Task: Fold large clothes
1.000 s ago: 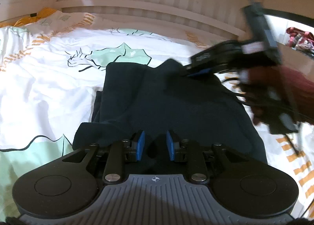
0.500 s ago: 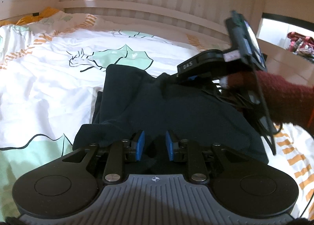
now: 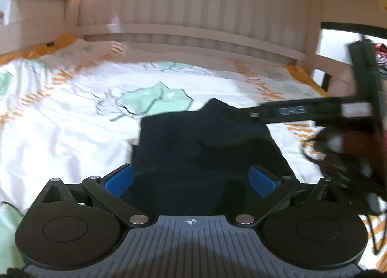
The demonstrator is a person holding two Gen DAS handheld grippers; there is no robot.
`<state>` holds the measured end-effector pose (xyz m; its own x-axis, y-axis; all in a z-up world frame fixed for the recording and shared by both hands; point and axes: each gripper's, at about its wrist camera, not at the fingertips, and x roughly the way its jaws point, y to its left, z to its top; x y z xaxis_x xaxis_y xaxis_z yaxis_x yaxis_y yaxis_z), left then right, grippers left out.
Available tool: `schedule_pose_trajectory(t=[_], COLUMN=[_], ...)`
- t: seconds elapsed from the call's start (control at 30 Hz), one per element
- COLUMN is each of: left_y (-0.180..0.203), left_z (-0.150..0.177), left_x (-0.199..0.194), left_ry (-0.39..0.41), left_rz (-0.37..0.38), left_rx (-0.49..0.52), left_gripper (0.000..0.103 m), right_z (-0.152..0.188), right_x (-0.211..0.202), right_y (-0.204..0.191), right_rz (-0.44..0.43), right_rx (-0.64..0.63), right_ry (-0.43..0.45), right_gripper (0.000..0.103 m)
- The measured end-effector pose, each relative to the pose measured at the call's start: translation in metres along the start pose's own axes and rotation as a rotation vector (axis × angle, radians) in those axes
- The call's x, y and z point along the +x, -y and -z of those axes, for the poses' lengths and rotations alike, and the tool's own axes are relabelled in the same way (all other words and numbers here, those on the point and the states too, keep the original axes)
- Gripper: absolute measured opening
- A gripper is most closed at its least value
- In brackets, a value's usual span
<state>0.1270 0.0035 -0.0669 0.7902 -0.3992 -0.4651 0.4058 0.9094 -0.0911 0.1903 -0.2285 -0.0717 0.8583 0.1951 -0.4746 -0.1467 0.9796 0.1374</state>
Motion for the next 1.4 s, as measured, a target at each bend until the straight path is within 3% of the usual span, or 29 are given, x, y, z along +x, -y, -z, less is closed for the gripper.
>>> schedule_pose_trajectory(t=[0.17,0.4,0.7,0.93,1.4], left_y=[-0.001,0.001,0.020,0.026,0.036], left_z=[-0.014,-0.028,-0.028,-0.021,-0.001], left_x=[-0.020,-0.028,-0.054,-0.064,-0.078], left_ry=[-0.023,-0.172,-0.168,-0.198,-0.232], left_rz=[-0.043,-0.134,-0.239,-0.184,-0.180], left_rx=[-0.047,-0.113,-0.017,-0.033,-0.024], left_gripper=[0.103,0.103,0.102,0.102,0.102], right_z=[0.004,0.020,0.049,0.063,0.087], right_x=[-0.039,-0.082,-0.123,-0.148,-0.177], right_y=[0.005,0.002,-0.018,-0.036,-0.050], right_rz=[0.080,0.181,0.173,0.234,0.301], right_rx=[0.092,0.199,0.274,0.248,0.238], right_ry=[0.049,0.038,0.012,0.006,-0.035], right_gripper=[0.103,0.103,0.103,0.103,0.103])
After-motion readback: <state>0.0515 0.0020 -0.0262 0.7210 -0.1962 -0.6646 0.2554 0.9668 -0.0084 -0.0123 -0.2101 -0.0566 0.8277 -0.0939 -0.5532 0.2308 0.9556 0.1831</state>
